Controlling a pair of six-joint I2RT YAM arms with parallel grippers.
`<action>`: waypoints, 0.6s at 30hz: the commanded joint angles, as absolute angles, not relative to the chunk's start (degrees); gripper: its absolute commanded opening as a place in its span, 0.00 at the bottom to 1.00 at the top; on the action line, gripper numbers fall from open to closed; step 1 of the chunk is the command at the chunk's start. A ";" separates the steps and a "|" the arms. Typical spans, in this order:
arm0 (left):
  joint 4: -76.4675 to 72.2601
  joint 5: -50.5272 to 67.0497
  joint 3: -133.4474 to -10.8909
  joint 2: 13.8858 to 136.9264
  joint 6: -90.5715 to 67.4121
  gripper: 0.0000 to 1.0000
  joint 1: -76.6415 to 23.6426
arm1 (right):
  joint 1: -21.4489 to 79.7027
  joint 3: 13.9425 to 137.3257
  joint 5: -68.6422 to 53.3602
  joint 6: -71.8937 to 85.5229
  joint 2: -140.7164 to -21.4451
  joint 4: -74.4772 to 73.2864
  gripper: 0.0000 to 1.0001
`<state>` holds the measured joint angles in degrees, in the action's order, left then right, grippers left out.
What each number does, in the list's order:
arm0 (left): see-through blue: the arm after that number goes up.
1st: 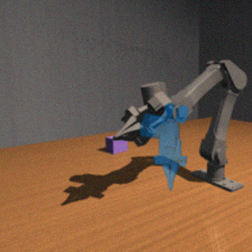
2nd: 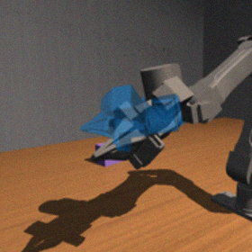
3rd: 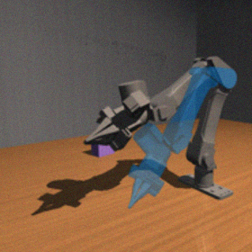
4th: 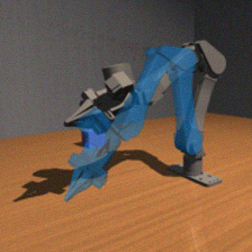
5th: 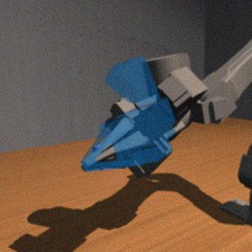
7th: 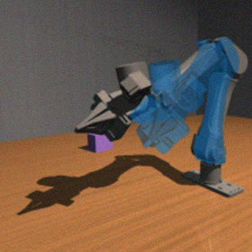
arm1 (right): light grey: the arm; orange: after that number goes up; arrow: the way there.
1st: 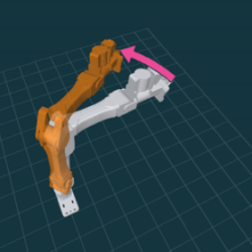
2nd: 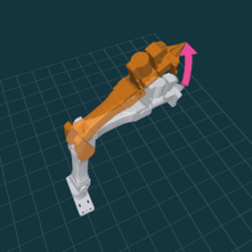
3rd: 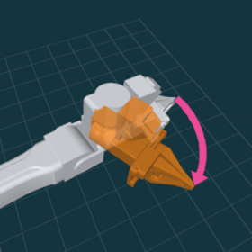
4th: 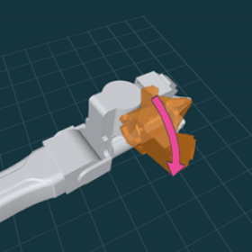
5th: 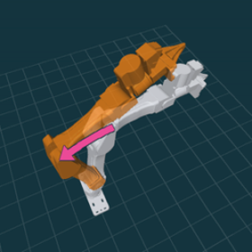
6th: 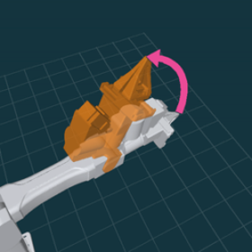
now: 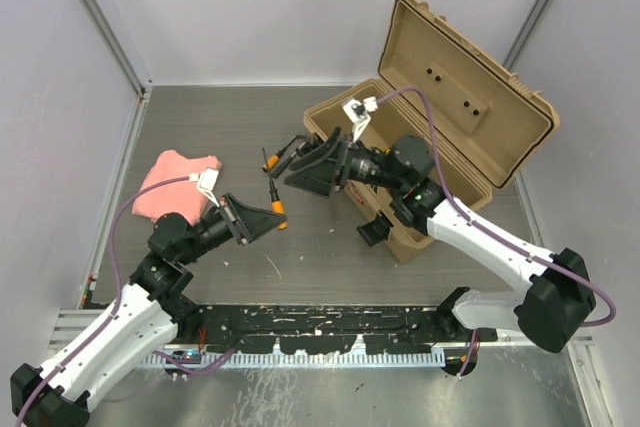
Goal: Pack the tool kit
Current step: Place the screwdriver in the toolbox.
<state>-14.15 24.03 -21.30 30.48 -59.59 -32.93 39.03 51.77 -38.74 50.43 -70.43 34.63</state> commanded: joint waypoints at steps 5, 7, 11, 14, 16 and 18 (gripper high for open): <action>-16.97 29.16 -27.07 32.16 -58.64 0.00 -32.78 | 44.30 59.45 -35.32 39.61 -75.13 16.38 0.84; -15.71 29.24 -28.11 32.25 -57.97 0.00 -32.77 | 46.31 59.28 -35.38 37.83 -75.24 17.72 0.84; -15.44 29.74 -29.08 32.20 -57.31 0.00 -32.77 | 48.85 59.15 -32.16 35.81 -75.39 17.80 0.76; -15.20 30.30 -29.11 32.34 -57.27 0.00 -32.77 | 48.87 58.41 -31.22 37.51 -75.50 19.44 0.69; -15.19 30.61 -28.93 32.40 -57.29 0.00 -32.77 | 48.87 57.96 -31.06 38.63 -75.50 21.16 0.66; -15.11 30.74 -28.97 32.34 -57.23 0.00 -32.78 | 48.87 57.64 -30.80 39.56 -75.52 22.74 0.62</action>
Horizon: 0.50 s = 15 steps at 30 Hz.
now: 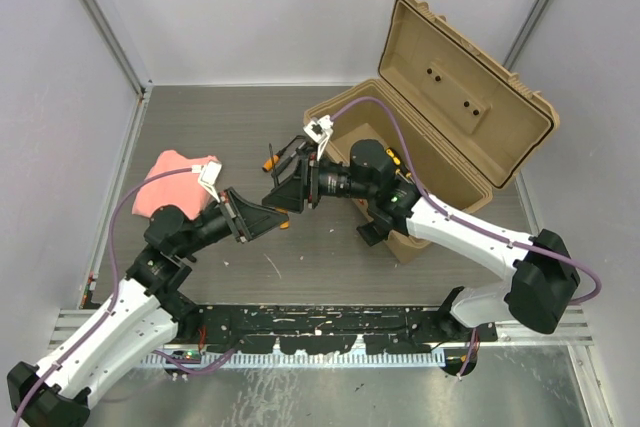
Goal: Pack the tool kit
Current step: Place the screwdriver in the toolbox.
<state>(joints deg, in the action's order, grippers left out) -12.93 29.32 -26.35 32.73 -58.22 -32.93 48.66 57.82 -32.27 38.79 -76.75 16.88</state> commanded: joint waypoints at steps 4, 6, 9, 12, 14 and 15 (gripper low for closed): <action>-14.53 30.78 -29.00 32.02 -56.97 0.00 -32.78 | 48.87 57.20 -30.28 40.94 -75.71 24.71 0.53; -14.20 30.70 -29.00 31.84 -56.74 0.00 -32.78 | 48.84 56.99 -29.56 41.34 -75.60 24.96 0.50; -13.32 30.01 -28.95 31.59 -56.45 0.00 -32.78 | 48.87 56.67 -28.93 41.13 -75.29 24.84 0.46; -7.06 27.10 -30.88 31.11 -54.46 0.00 -32.78 | 48.87 56.05 -28.29 39.79 -74.47 24.30 0.43; -2.88 25.88 -32.52 30.80 -52.15 0.00 -32.75 | 48.87 55.32 -26.96 38.98 -74.17 24.72 0.33; -1.69 25.72 -33.28 30.77 -51.17 0.00 -32.78 | 48.82 55.41 -26.56 38.77 -74.30 24.76 0.22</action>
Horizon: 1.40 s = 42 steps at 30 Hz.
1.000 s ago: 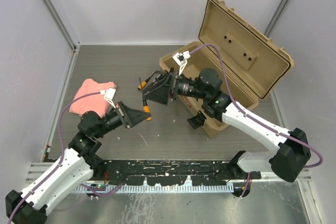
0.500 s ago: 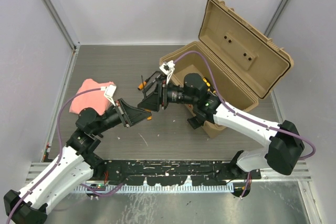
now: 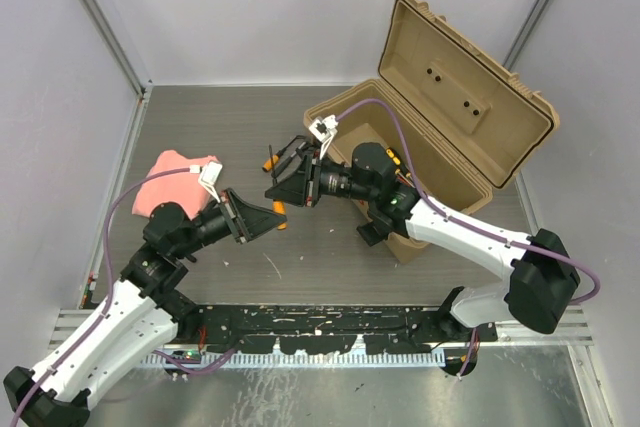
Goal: Pack the tool kit
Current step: Place the screwdriver in the toolbox.
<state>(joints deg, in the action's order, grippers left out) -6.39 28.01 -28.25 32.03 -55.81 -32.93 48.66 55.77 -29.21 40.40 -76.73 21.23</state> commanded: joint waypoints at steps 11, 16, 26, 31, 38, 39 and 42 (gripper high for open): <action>-6.47 24.13 -30.70 31.93 -52.03 0.39 -32.78 | 48.79 58.62 -26.58 34.50 -74.84 19.20 0.01; -3.23 22.82 -31.32 30.79 -50.76 0.69 -32.78 | 48.78 60.30 -19.25 30.01 -73.57 12.29 0.01; 19.21 11.37 -35.84 24.38 -43.47 0.98 -32.78 | 48.78 61.14 -0.66 20.01 -69.06 0.46 0.01; 32.11 1.07 -40.70 23.71 -39.23 0.98 -32.78 | 48.76 61.81 6.15 15.34 -67.20 -3.43 0.01; 40.84 -12.54 -45.17 27.74 -34.52 0.98 -32.74 | 48.79 63.92 15.90 12.97 -65.59 -8.35 0.01; 41.84 -15.04 -45.67 28.74 -34.04 0.98 -32.78 | 48.78 65.04 17.03 12.82 -65.78 -10.13 0.01; 43.82 -19.21 -46.77 31.73 -31.77 0.98 -32.78 | 48.78 67.52 20.42 11.46 -66.33 -14.55 0.01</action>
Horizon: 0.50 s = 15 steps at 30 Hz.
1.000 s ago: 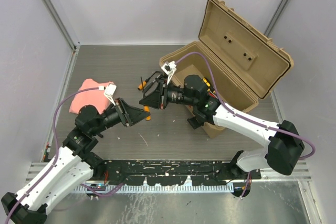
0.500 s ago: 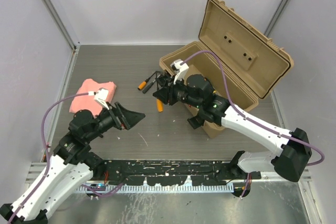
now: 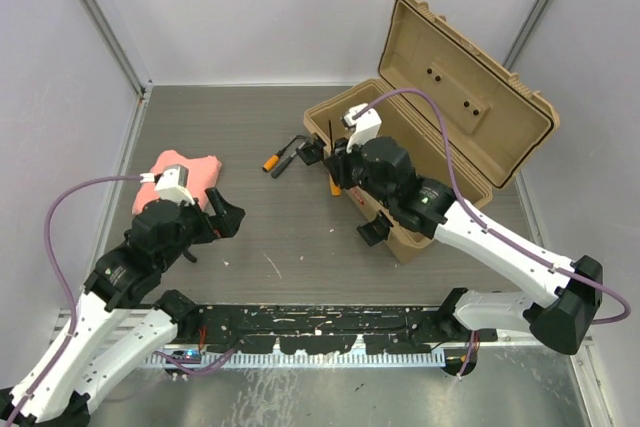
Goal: Pack the tool kit
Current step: Place the screwdriver in the toolbox.
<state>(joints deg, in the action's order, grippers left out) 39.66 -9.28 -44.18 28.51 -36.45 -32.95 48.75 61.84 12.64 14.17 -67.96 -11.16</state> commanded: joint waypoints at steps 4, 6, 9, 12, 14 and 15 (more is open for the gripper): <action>42.96 -20.50 -46.91 33.54 -29.11 0.98 -32.78 | 48.67 68.98 25.47 8.29 -66.43 -17.15 0.01; 42.69 -21.37 -46.66 33.59 -28.07 0.98 -32.73 | 47.98 69.45 26.91 6.95 -66.82 -17.89 0.01; 42.33 -22.94 -45.25 32.58 -26.92 0.98 -32.74 | 46.16 72.48 29.08 6.24 -69.15 -22.12 0.01; 41.13 -23.36 -42.72 30.24 -26.61 0.98 -32.80 | 44.18 74.33 30.98 5.66 -70.55 -25.80 0.01; 39.88 -22.64 -41.54 28.87 -26.76 0.98 -32.78 | 42.09 74.38 31.11 4.96 -71.10 -27.59 0.01; 39.58 -22.07 -41.42 28.46 -26.61 0.98 -32.78 | 41.08 74.43 31.23 4.51 -71.48 -28.60 0.01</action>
